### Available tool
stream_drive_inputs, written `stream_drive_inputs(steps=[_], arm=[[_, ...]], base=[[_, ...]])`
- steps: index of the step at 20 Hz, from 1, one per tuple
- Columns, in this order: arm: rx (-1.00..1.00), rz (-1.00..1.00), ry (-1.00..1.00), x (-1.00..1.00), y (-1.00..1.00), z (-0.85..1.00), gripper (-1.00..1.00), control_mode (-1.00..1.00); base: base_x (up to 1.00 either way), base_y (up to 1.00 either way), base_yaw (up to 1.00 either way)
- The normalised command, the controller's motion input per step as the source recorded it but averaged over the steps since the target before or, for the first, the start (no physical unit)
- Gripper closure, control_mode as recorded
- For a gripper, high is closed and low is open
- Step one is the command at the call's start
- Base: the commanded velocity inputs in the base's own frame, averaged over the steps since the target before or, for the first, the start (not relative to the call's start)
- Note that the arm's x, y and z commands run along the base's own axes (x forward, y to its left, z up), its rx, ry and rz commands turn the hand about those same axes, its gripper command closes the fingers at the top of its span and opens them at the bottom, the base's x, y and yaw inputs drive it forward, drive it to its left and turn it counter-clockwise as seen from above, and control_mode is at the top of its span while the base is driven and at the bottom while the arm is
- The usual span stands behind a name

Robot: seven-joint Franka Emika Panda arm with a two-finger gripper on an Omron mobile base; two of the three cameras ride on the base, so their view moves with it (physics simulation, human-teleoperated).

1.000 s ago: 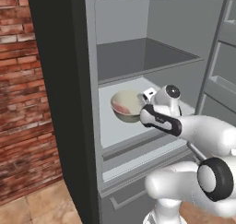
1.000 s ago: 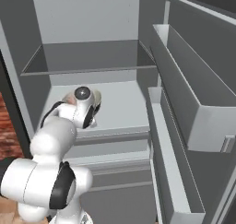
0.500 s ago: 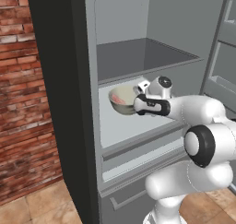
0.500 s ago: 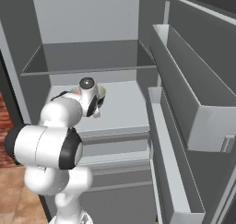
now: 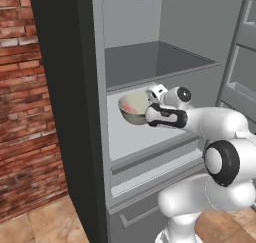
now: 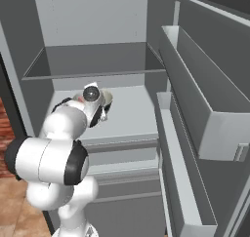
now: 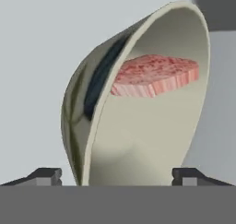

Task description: Place one of the steaks on the plate and the other in the bowl. Then place the bowl in the fridge.

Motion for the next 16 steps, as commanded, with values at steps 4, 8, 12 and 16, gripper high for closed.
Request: stream_drive_inputs(steps=[4, 8, 12, 16], arm=[[0.02, 0.07, -0.33, -0.42, -0.05, 0.03, -1.00, -1.00], [0.12, 0.06, -0.09, -0.58, -0.31, 0.60, -1.00, -1.00], [0.02, -0.01, 0.05, -0.69, -0.09, 0.98, -1.00, -1.00], [-0.13, -0.18, 0.28, -0.81, 0.09, 1.00, -1.00, -1.00]], base=[[0.00, 0.00, 0.00], [0.00, 0.00, 0.00], [0.00, 0.00, 0.00], [0.00, 0.00, 0.00]])
